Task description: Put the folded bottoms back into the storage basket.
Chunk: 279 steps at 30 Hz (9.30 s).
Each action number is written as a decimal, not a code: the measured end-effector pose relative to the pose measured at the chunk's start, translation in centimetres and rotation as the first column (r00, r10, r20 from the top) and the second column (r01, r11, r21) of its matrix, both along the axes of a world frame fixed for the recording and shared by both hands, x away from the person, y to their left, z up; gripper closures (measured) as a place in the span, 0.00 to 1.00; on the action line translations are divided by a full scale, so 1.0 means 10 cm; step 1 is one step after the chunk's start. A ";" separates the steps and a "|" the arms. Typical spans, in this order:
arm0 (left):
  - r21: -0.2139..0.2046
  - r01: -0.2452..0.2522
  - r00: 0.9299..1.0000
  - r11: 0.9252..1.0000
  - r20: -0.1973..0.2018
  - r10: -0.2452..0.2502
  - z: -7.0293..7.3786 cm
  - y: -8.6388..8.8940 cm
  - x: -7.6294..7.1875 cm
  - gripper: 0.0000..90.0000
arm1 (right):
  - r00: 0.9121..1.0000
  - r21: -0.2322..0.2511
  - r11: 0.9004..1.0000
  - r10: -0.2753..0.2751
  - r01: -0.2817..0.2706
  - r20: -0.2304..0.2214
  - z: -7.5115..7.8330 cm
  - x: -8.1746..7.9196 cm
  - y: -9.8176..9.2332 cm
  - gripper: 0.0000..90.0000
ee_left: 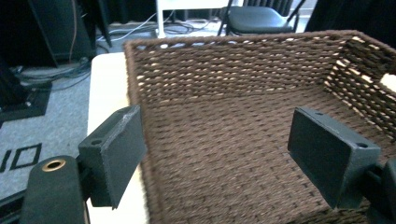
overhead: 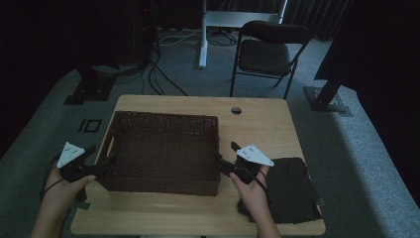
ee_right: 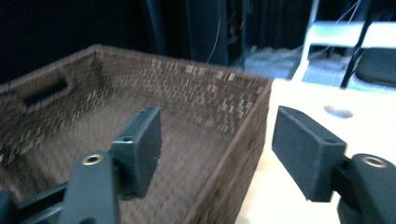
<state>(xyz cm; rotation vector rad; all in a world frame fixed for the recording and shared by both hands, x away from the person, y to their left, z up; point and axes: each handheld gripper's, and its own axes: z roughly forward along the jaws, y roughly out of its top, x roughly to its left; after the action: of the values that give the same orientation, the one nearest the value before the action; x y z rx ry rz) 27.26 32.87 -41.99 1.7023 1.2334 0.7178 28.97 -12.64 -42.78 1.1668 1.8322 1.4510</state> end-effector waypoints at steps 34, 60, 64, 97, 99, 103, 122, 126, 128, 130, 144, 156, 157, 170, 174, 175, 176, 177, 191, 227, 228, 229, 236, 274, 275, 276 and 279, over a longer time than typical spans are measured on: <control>-0.009 0.320 0.947 0.947 0.039 -0.320 0.10 -1.16 0.17 0.21 | 0.988 -0.101 0.986 -0.122 0.131 0.090 0.05 -0.09 -0.69 0.14; -0.003 0.500 0.866 0.866 0.033 -0.500 0.06 -2.07 0.21 0.21 | 0.976 -0.135 0.967 -0.208 0.215 0.062 -0.15 -0.24 -1.28 0.14; -0.012 0.520 0.854 0.854 0.037 -0.519 0.06 -2.23 0.21 0.21 | 0.973 -0.138 0.963 -0.225 0.230 0.053 -0.18 -0.26 -1.36 0.14; -0.101 0.682 0.728 0.724 0.002 -0.686 -0.37 -3.62 0.00 0.21 | 0.953 -0.146 0.942 -0.303 0.302 0.018 -0.42 -0.36 -1.85 0.15; -0.097 0.683 0.727 0.724 -0.002 -0.687 -0.42 -3.68 -0.03 0.21 | 0.953 -0.150 0.942 -0.302 0.301 0.016 -0.43 -0.36 -1.86 0.15; -0.084 0.679 0.730 0.729 -0.025 -0.683 -0.53 -3.78 -0.10 0.21 | 0.952 -0.150 0.941 -0.305 0.304 0.011 -0.46 -0.37 -1.89 0.15; -0.087 0.549 0.827 0.831 -0.086 -0.555 -0.94 -3.89 -0.24 0.19 | 0.932 -0.170 0.920 -0.361 0.352 -0.021 -0.68 -0.38 -2.17 0.15; -0.090 0.526 0.837 0.846 -0.117 -0.534 -1.01 -3.88 -0.23 0.19 | 0.928 -0.177 0.917 -0.370 0.358 -0.039 -0.74 -0.37 -2.22 0.15; -0.094 0.514 0.844 0.852 -0.122 -0.523 -1.02 -3.88 -0.22 0.19 | 0.928 -0.185 0.916 -0.370 0.355 -0.050 -0.77 -0.36 -2.24 0.15; -0.101 0.502 0.850 0.859 -0.128 -0.512 -1.04 -3.88 -0.21 0.19 | 0.928 -0.185 0.917 -0.369 0.353 -0.060 -0.81 -0.36 -2.26 0.15; -0.165 0.474 0.842 0.865 -0.201 -0.500 -1.22 -3.90 -0.13 0.17 | 0.922 -0.220 0.919 -0.361 0.327 -0.137 -1.05 -0.28 -2.36 0.15; -0.192 0.468 0.827 0.863 -0.250 -0.504 -1.31 -4.00 -0.09 0.17 | 0.921 -0.208 0.935 -0.329 0.287 -0.207 -1.14 -0.17 -2.36 0.13; -0.194 0.469 0.824 0.862 -0.254 -0.506 -1.31 -4.01 -0.09 0.17 | 0.920 -0.203 0.936 -0.328 0.286 -0.215 -1.15 -0.16 -2.36 0.13; -0.223 0.472 0.802 0.853 -0.293 -0.521 -1.33 -4.10 0.01 0.11 | 0.898 -0.126 0.960 -0.280 0.251 -0.339 -1.21 -0.05 -2.41 0.13; -0.189 0.481 0.804 0.856 -0.294 -0.517 -1.32 -4.14 0.04 0.18 | 0.884 -0.090 0.969 -0.245 0.228 -0.397 -1.22 -0.03 -2.41 0.18; -0.183 0.488 0.802 0.854 -0.292 -0.521 -1.32 -4.14 0.05 0.21 | 0.878 -0.085 0.969 -0.245 0.231 -0.411 -1.22 -0.01 -2.41 0.18; -0.175 0.496 0.799 0.851 -0.291 -0.526 -1.32 -4.15 0.06 0.26 | 0.875 -0.086 0.969 -0.245 0.231 -0.418 -1.22 0.00 -2.41 0.19; -0.176 0.500 0.796 0.848 -0.291 -0.530 -1.32 -4.16 0.07 0.30 | 0.873 -0.087 0.972 -0.235 0.219 -0.426 -1.21 0.00 -2.41 0.23; -0.136 0.565 0.766 0.814 -0.279 -0.579 -1.18 -4.20 0.17 0.76 | 0.856 -0.046 0.976 -0.210 0.214 -0.472 -1.07 -0.07 -2.29 0.70; -0.117 0.611 0.768 0.783 -0.153 -0.623 -0.11 -3.89 0.34 0.78 | 0.932 0.114 0.973 -0.154 0.200 -0.327 -0.04 -0.05 -2.12 0.72; -0.121 0.611 0.767 0.782 -0.151 -0.623 -0.08 -3.86 0.36 0.78 | 0.933 0.116 0.973 -0.154 0.201 -0.324 0.00 -0.04 -2.10 0.72; -0.118 0.611 0.769 0.782 -0.147 -0.623 -0.04 -3.84 0.37 0.78 | 0.936 0.117 0.973 -0.152 0.198 -0.319 0.04 -0.03 -2.08 0.72; -0.096 0.606 0.780 0.790 -0.127 -0.613 0.18 -3.67 0.46 0.78 | 0.947 0.142 0.973 -0.133 0.181 -0.292 0.24 0.08 -1.93 0.72; -0.116 0.501 0.856 0.858 -0.081 -0.511 0.68 -2.24 0.67 0.78 | 0.971 0.150 0.989 0.032 0.004 -0.239 0.85 0.64 -0.62 0.72; -0.119 0.499 0.857 0.859 -0.083 -0.509 0.68 -2.20 0.67 0.78 | 0.970 0.149 0.989 0.037 -0.001 -0.240 0.86 0.65 -0.58 0.72; -0.124 0.496 0.858 0.860 -0.085 -0.507 0.67 -2.16 0.68 0.78 | 0.970 0.142 0.990 0.041 -0.006 -0.240 0.86 0.67 -0.54 0.72; -0.115 0.485 0.865 0.867 -0.085 -0.495 0.68 -2.04 0.68 0.78 | 0.968 0.140 0.990 0.053 -0.019 -0.247 0.86 0.71 -0.40 0.72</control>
<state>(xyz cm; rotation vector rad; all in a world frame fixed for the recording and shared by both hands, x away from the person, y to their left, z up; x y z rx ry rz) 34.07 12.46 -35.24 1.8945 0.8286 0.2556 36.06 -16.63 -34.14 1.4482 1.9536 1.5279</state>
